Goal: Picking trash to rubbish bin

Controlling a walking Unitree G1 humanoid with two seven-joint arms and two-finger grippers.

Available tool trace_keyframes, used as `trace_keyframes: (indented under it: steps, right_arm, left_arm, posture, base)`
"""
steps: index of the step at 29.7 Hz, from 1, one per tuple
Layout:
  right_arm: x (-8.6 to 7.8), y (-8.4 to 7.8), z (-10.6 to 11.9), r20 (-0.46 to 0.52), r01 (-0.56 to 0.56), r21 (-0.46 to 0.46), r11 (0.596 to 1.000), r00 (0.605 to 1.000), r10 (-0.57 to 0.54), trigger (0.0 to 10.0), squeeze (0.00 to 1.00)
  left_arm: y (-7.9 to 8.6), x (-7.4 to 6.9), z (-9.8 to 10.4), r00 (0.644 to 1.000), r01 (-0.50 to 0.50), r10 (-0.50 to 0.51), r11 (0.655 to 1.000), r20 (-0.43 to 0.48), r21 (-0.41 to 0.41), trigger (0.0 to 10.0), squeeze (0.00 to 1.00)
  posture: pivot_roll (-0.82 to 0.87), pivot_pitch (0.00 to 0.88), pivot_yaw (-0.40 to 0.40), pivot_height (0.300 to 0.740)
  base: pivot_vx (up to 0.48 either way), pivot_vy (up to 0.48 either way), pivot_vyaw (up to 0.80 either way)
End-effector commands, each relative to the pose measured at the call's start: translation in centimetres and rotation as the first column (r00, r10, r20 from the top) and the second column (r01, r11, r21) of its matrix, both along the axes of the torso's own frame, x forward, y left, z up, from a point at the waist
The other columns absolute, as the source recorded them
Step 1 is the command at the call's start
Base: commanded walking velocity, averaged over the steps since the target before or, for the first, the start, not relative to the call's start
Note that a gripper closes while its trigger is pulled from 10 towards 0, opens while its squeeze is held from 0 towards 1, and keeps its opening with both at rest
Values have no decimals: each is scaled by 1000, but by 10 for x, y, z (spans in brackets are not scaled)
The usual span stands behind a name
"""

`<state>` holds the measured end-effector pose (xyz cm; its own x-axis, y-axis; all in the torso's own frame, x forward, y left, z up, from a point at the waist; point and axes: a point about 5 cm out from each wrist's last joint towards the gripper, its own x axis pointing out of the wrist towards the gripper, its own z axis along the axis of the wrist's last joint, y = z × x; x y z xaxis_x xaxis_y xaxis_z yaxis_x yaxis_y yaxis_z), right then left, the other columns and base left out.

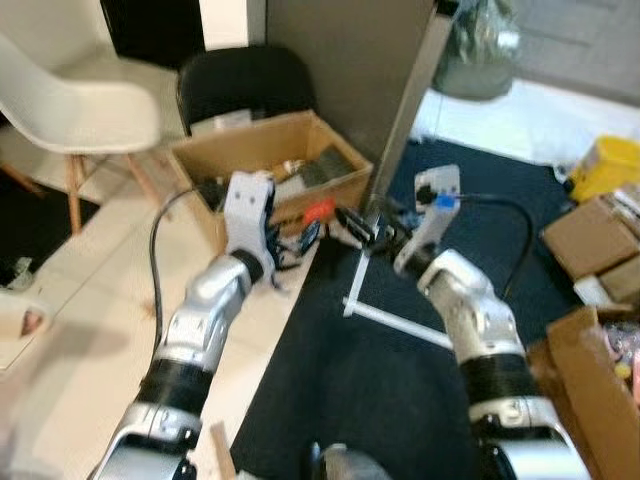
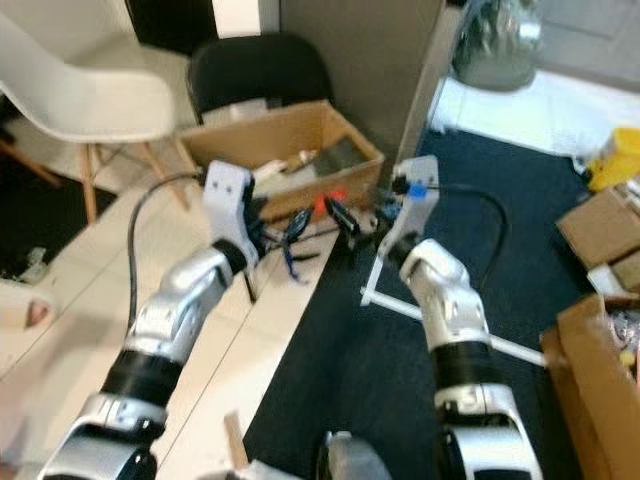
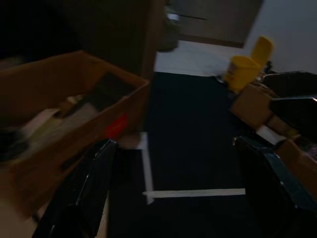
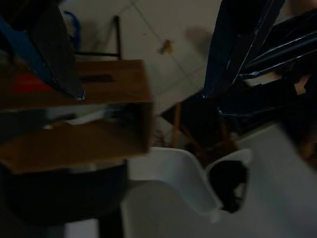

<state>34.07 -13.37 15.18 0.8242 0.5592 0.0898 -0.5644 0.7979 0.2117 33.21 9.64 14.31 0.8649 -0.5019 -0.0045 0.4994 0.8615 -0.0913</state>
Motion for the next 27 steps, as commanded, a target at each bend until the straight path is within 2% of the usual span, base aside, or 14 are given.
trace_keyframes:
  steps: [1, 20, 27]
  right_arm:
    - [0, -2, 0, 0, 5, -19, 1000, 1000, -5, 10000, 0]
    - [1, -3, 0, -4, 10, -19, 1000, 1000, -10, 10000, 0]
    - [1, -8, -2, 7, 26, -49, 998, 1000, -26, 10000, 0]
  left_arm:
    - [0, 0, -1, 1000, 2, -2, 1000, -1, 11, 10000, 0]
    - [0, 1, -1, 1000, 2, -2, 1000, -4, 3, 10000, 0]
    - [6, 1, -5, 1000, -24, 24, 998, 5, 52, 10000, 0]
  posture:
    - [-46, 0, -40, 740]
    - [-49, 0, -41, 740]
    - [-49, 0, -41, 740]
  base:
    - [-371, 0, 0]
    - [-372, 0, 0]
    - [-369, 0, 0]
